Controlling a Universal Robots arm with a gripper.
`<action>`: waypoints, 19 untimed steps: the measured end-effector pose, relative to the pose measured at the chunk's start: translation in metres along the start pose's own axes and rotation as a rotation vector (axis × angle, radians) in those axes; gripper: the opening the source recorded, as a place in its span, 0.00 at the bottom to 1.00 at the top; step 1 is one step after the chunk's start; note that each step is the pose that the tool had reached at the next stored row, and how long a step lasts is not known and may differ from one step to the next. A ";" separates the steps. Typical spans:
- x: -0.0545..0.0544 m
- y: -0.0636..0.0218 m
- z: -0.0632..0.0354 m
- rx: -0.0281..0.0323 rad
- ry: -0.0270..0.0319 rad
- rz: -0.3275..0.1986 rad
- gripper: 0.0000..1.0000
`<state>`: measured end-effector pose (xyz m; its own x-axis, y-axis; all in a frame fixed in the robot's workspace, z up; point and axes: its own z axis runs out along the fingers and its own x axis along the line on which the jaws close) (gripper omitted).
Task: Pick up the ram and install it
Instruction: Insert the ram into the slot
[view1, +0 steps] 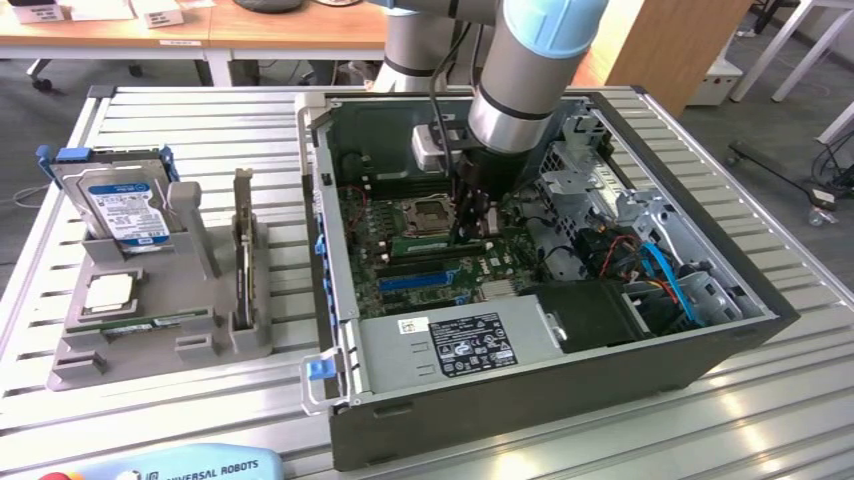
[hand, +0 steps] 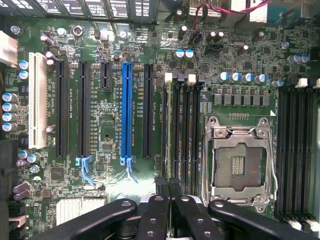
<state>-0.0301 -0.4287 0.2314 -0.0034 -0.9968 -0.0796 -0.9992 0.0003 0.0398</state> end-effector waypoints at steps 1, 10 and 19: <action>0.000 0.0000 0.0001 0.0000 0.0000 0.000 0.12; 0.000 -0.0001 0.0009 0.0009 -0.0006 0.011 0.12; 0.000 -0.0001 0.0017 0.0010 -0.0004 0.012 0.12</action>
<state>-0.0301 -0.4285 0.2296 -0.0158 -0.9967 -0.0795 -0.9991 0.0127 0.0398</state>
